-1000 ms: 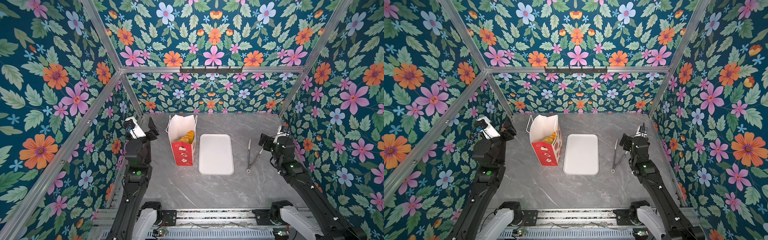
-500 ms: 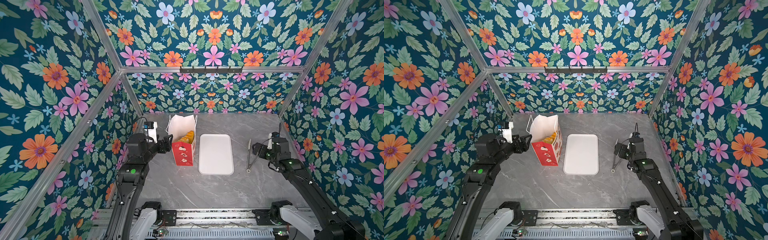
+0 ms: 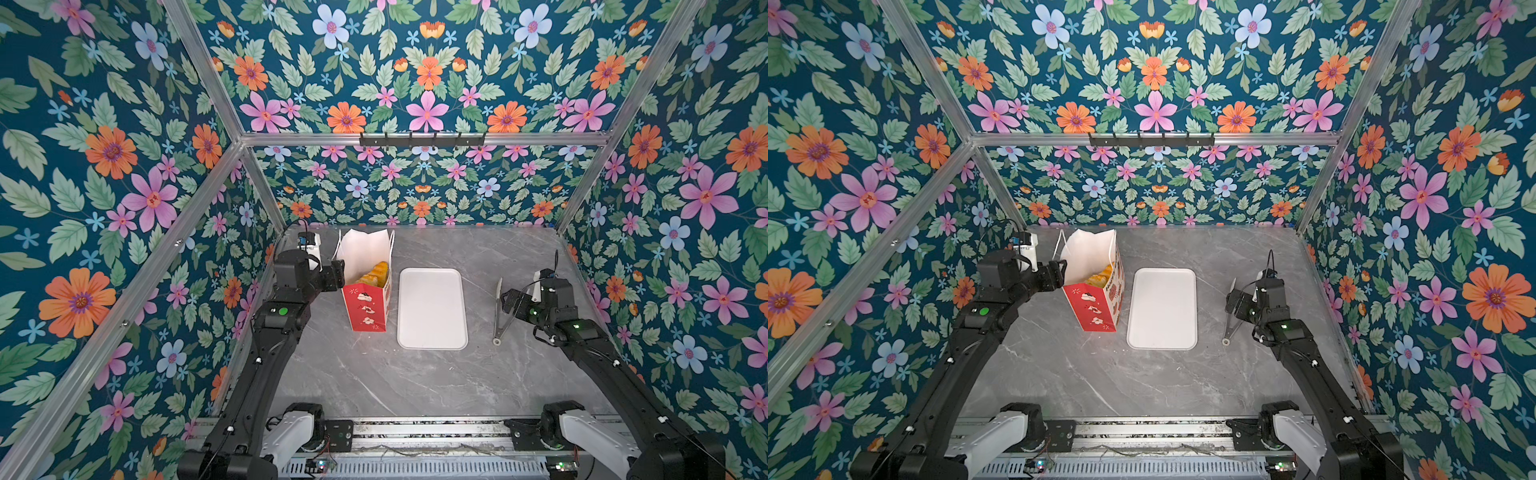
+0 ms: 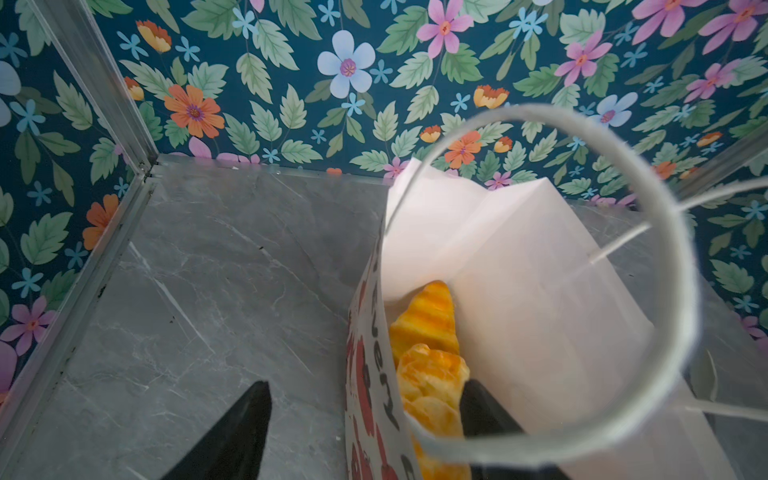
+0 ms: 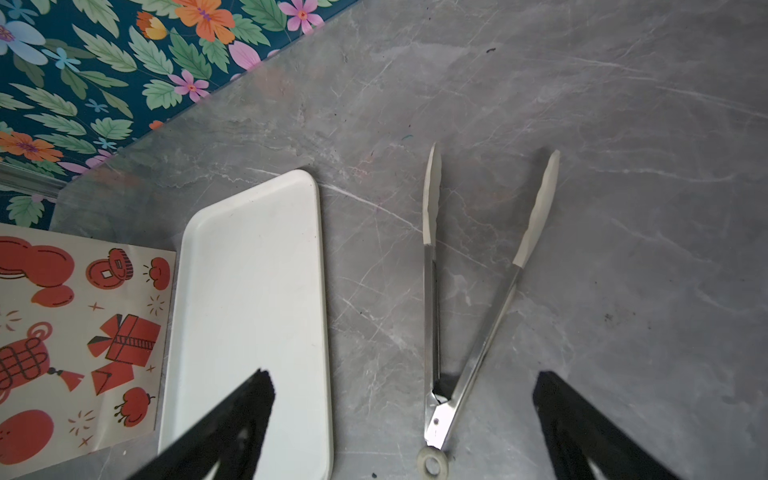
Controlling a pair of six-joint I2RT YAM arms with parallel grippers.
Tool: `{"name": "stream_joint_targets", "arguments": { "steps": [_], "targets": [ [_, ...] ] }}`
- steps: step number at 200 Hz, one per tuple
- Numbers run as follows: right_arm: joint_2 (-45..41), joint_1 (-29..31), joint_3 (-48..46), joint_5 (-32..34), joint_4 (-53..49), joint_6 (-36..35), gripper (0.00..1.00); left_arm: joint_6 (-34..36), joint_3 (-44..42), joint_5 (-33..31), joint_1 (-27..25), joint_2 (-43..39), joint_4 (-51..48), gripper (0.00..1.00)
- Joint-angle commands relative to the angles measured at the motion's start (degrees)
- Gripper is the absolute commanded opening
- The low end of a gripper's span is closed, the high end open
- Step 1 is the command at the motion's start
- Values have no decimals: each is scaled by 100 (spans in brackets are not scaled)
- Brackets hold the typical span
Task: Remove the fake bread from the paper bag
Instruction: 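Move the left gripper to the paper bag rim while the right gripper approaches the tongs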
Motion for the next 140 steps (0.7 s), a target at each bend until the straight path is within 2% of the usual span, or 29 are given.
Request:
{"name": "stream_joint_targets", "arguments": {
  "steps": [1, 11, 34, 85, 140],
  "targets": [
    [81, 3, 0, -34, 126, 51, 99, 15, 95, -299, -67, 184, 293, 68],
    [117, 3, 0, -73, 128, 56, 99, 15, 105, -296, -99, 254, 390, 64],
    [176, 3, 13, -99, 115, 48, 99, 15, 207, -367, -170, 439, 394, 63],
    [249, 0, -17, -145, 82, 48, 99, 31, 393, -531, -315, 720, 319, 49],
    [346, 3, -1, -173, 93, 33, 99, 103, 623, -724, -480, 979, 25, 42]
  ]
}}
